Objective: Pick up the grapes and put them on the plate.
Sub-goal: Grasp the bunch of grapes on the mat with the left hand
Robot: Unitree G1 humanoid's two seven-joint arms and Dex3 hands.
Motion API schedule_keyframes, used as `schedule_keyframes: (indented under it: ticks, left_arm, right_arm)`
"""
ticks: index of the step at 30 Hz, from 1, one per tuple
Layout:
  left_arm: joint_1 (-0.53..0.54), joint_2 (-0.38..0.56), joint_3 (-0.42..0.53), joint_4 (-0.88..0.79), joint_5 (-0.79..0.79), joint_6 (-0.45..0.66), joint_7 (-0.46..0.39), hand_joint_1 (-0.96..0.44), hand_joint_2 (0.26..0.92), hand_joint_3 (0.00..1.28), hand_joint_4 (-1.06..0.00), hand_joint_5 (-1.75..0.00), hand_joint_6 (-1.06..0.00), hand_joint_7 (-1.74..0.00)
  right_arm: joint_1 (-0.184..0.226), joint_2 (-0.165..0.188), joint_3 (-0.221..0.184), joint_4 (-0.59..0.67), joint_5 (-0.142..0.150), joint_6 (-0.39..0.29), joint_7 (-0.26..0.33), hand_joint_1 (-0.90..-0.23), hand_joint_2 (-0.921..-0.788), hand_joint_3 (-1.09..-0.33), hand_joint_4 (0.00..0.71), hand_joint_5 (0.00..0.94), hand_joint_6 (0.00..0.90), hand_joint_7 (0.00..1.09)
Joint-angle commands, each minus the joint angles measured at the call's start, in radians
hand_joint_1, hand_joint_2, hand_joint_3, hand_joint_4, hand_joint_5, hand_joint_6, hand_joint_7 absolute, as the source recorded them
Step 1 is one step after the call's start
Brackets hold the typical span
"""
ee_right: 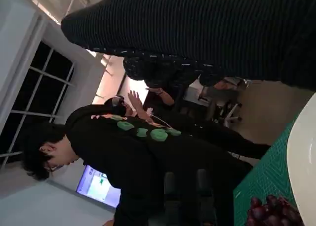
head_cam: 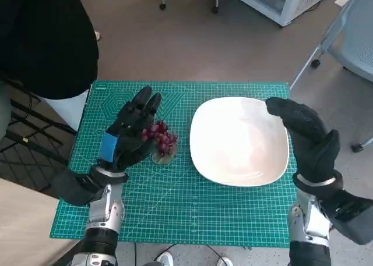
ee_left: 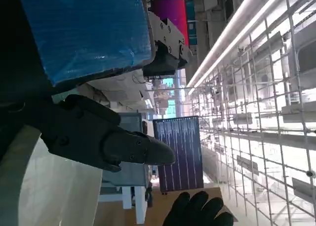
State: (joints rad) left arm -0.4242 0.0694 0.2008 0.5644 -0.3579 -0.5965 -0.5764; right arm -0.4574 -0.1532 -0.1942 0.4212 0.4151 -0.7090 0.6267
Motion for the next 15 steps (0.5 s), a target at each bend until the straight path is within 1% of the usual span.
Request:
schedule_keyframes:
  ticks: [1,11,15]
  left_arm:
    - [0.002,-0.005,-0.005,0.007,0.004,-0.015,0.001,-0.43,0.921,0.13,-0.3,0.0,-0.42,0.0]
    - [-0.002,0.006,-0.008,0.004,0.007,-0.016,-0.003,-0.43,0.921,0.13,-0.29,0.0,-0.41,0.0]
    - [-0.005,0.039,-0.023,-0.011,0.071,-0.026,0.027,-0.45,0.921,0.13,-0.28,0.0,-0.39,0.0]
  right_arm:
    - [0.009,-0.004,-0.002,0.011,0.01,0.015,0.009,-0.511,-0.921,-0.551,0.212,0.0,0.047,0.33]
    - [0.012,-0.003,-0.001,0.003,0.006,0.018,-0.001,-0.507,-0.921,-0.553,0.211,0.0,0.044,0.34]
    - [0.014,0.0,0.0,0.0,0.006,0.019,-0.004,-0.506,-0.921,-0.553,0.211,0.0,0.042,0.34]
